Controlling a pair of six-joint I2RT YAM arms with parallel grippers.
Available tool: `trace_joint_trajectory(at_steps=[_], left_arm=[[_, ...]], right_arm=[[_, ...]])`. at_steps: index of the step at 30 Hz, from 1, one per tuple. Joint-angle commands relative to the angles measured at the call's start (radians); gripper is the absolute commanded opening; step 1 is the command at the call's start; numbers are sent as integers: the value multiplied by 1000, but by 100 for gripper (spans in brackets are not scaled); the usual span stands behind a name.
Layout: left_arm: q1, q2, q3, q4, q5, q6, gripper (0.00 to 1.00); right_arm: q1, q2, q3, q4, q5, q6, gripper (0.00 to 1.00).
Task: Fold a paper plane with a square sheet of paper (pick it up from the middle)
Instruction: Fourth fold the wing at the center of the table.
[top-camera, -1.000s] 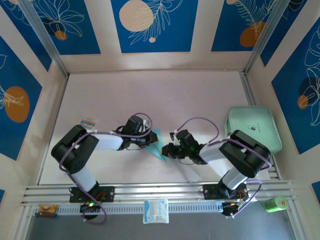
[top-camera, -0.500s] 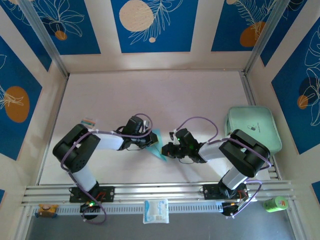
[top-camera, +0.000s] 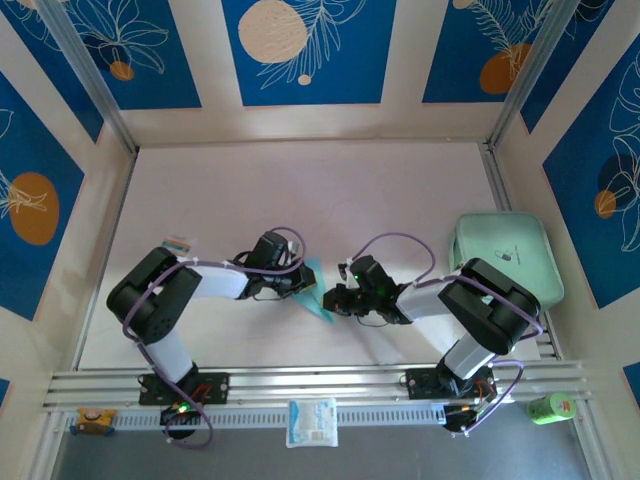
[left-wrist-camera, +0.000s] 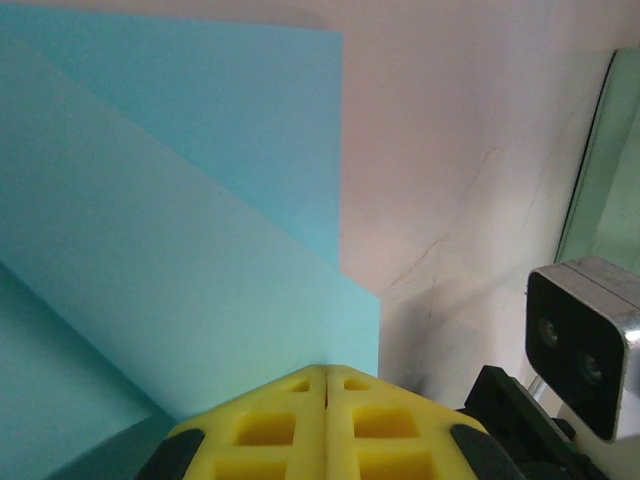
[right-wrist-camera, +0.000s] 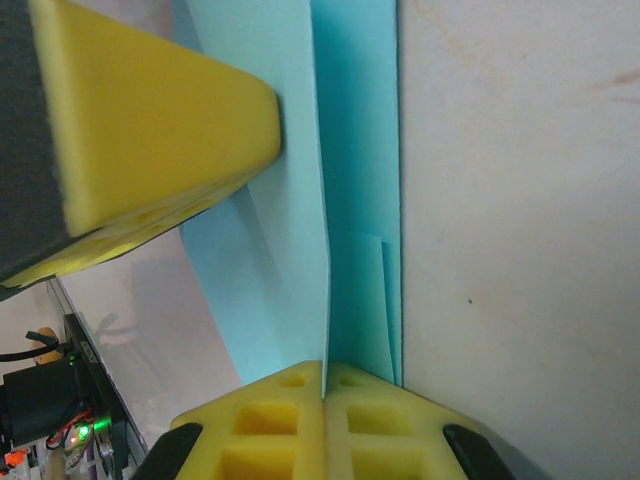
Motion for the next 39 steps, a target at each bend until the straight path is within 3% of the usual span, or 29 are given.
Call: trace_joint_trajectory(at_steps=[1, 39], left_arm=[[-4, 20, 22, -23, 11, 16, 7], [0, 71, 20, -44, 9, 15, 5]], right_arm=[[13, 56, -9, -111, -6, -1, 3], [10, 8, 12, -162, -43, -3, 8]])
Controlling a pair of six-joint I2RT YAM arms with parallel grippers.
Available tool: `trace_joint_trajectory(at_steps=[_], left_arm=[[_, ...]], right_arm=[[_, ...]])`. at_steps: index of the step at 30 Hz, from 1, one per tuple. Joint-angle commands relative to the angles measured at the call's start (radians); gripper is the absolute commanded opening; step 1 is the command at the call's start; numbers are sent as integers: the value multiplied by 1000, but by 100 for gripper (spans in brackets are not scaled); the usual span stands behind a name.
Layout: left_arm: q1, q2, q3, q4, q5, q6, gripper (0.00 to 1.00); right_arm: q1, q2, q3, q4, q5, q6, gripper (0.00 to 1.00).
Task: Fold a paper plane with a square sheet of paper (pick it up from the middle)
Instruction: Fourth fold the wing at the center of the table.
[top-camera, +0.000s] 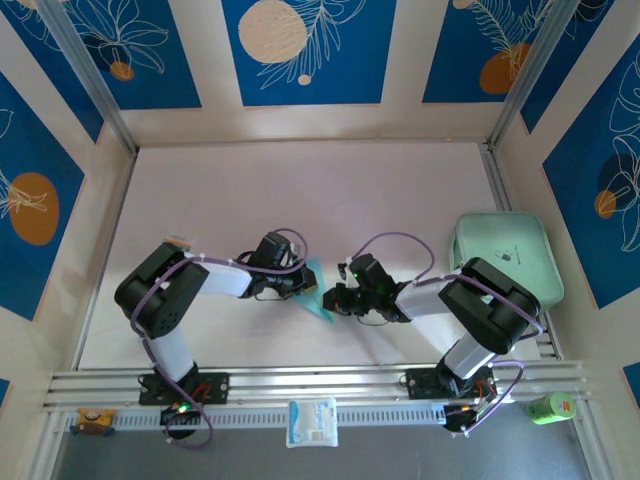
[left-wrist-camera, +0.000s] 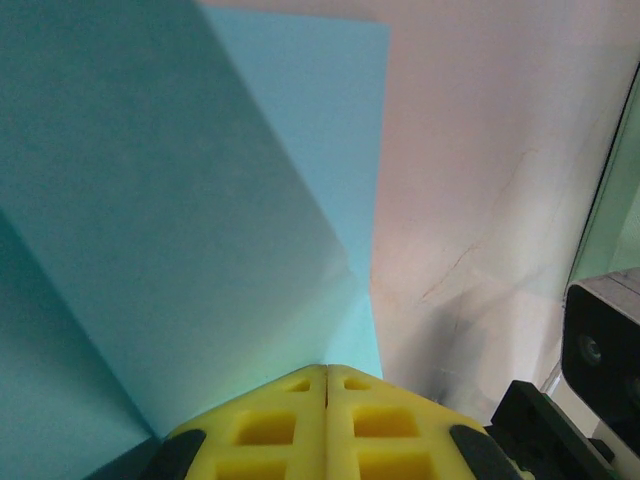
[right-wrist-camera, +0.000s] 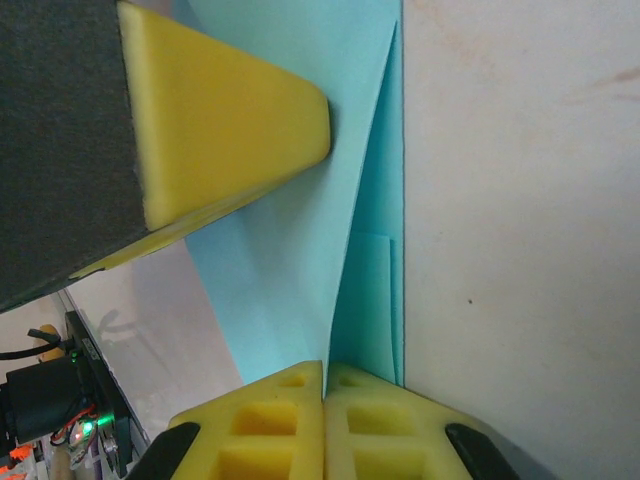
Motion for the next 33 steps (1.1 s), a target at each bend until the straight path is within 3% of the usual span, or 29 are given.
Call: trace_joint_trajectory(at_steps=[1, 16, 33], left_arm=[[0, 20, 1, -44, -1, 15, 5], [1, 17, -10, -30, -1, 10, 4], [1, 14, -15, -24, -1, 6, 4]], right_arm=[[17, 1, -5, -132, -28, -3, 8], [16, -61, -47, -164, -78, 0, 9], [13, -115, -33, -259, -44, -26, 14]])
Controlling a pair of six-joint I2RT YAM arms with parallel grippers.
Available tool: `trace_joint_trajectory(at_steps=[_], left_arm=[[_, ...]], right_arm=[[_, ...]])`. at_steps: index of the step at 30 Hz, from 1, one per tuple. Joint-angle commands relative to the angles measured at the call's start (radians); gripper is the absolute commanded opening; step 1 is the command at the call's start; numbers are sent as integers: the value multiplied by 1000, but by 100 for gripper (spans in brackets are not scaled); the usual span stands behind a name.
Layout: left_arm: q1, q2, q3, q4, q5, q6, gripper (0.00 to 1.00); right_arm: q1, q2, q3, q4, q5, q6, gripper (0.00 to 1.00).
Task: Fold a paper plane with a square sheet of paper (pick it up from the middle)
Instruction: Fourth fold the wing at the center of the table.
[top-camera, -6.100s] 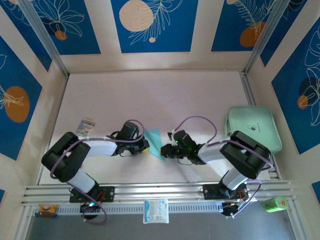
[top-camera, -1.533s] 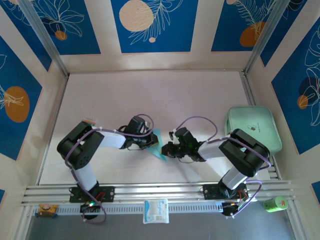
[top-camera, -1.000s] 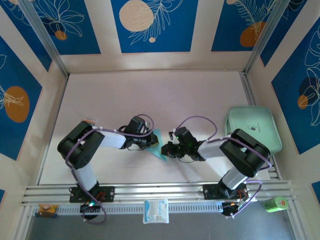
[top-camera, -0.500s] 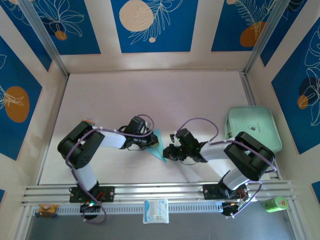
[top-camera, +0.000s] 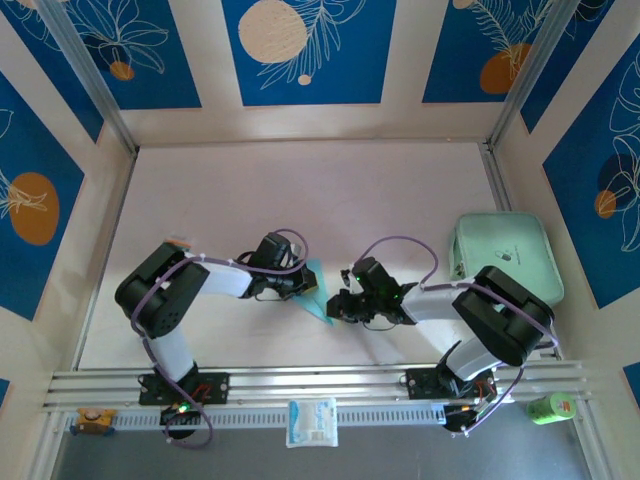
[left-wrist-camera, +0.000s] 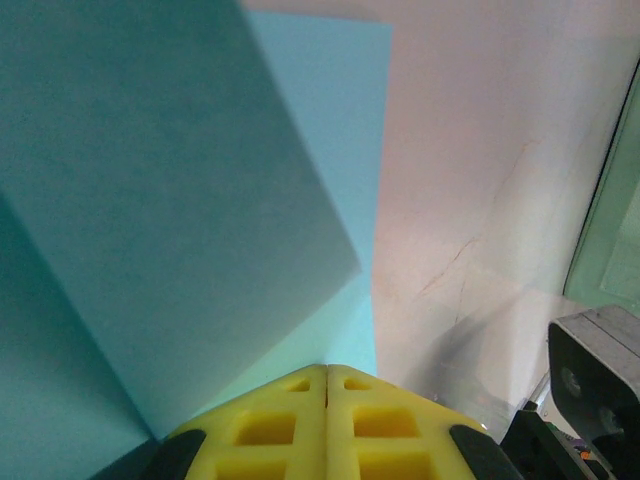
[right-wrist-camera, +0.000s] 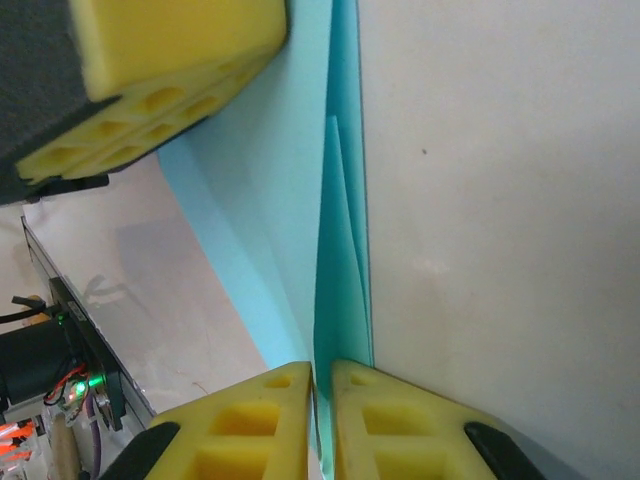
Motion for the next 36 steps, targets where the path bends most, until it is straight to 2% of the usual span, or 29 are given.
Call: trace_joint_trajectory(at_steps=[1, 7, 14, 20, 28, 36], left_arm=[[1, 13, -14, -23, -10, 6, 4], [2, 14, -18, -20, -10, 4, 4], [1, 11, -18, -20, -9, 3, 4], [1, 14, -22, -12, -10, -1, 4], [1, 14, -25, -6, -10, -4, 3], [1, 15, -28, -4, -11, -8, 3]], right_arm=[[5, -23, -16, -100, -17, -20, 13], [5, 14, -21, -72, -60, -22, 10], [5, -20, -7, -114, -44, -28, 14], [4, -19, -16, -150, -34, -32, 10], [4, -32, -28, -147, -55, -28, 12], [2, -55, -48, -183, -72, -44, 7]])
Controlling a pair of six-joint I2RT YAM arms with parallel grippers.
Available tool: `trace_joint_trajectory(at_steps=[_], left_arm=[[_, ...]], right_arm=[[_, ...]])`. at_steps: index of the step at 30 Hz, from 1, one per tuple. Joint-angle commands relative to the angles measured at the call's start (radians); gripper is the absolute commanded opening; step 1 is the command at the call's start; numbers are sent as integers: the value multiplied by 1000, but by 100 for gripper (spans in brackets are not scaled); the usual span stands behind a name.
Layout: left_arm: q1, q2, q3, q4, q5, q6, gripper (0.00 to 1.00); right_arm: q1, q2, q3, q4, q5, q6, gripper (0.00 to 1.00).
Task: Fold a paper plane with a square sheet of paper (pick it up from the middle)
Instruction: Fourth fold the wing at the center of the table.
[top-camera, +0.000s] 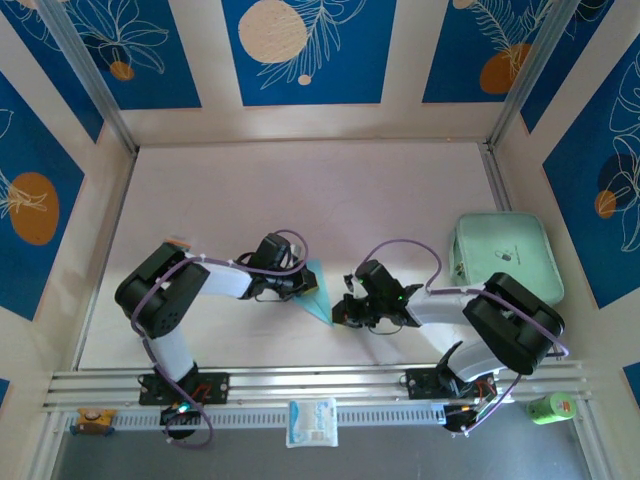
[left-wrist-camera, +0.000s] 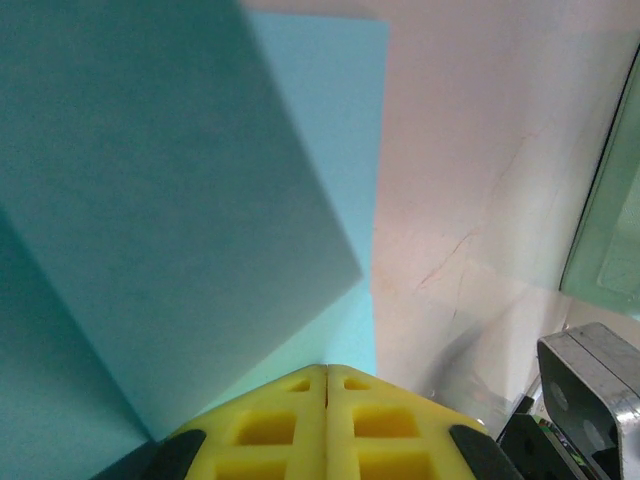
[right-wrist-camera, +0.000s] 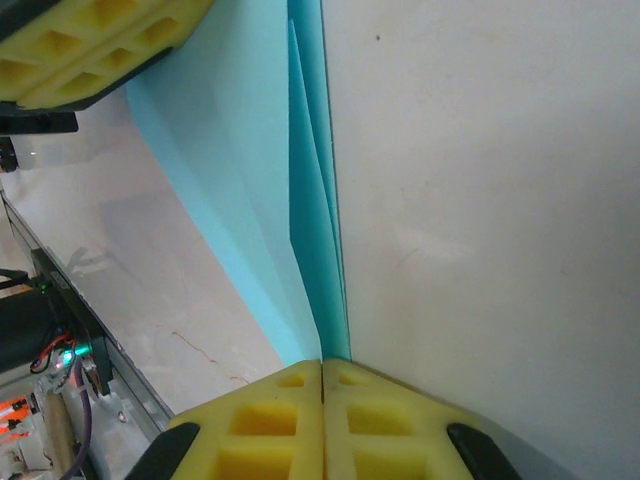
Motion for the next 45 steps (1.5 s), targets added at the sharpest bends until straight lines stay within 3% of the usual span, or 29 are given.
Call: trace_joint_trajectory(at_steps=[1, 4, 11, 15, 21, 29, 33, 37, 45], left_arm=[[2, 16, -18, -17, -20, -3, 3], [1, 17, -18, -14, -18, -6, 3], [1, 14, -20, -17, -21, -6, 3], [1, 17, -20, -13, -20, -8, 2], [2, 14, -23, -12, -22, -9, 2], [1, 14, -23, -15, -25, -8, 2], [1, 16, -26, -13, -25, -10, 2], [1, 19, -27, -5, -23, -13, 2], [2, 14, -39, -3, -24, -11, 2]], right_arm=[[4, 8, -31, -84, -46, -19, 8], [4, 8, -36, -88, -33, -15, 12], [4, -29, -27, -126, -27, -19, 11], [5, -20, -30, -142, -40, -34, 14], [7, -1, -49, -110, -58, -34, 5], [19, -45, -57, -156, -17, -27, 14], [19, -46, -83, -146, -32, -21, 7], [20, -45, -80, -146, -39, -15, 8], [-1, -179, 20, -240, 26, -37, 14]])
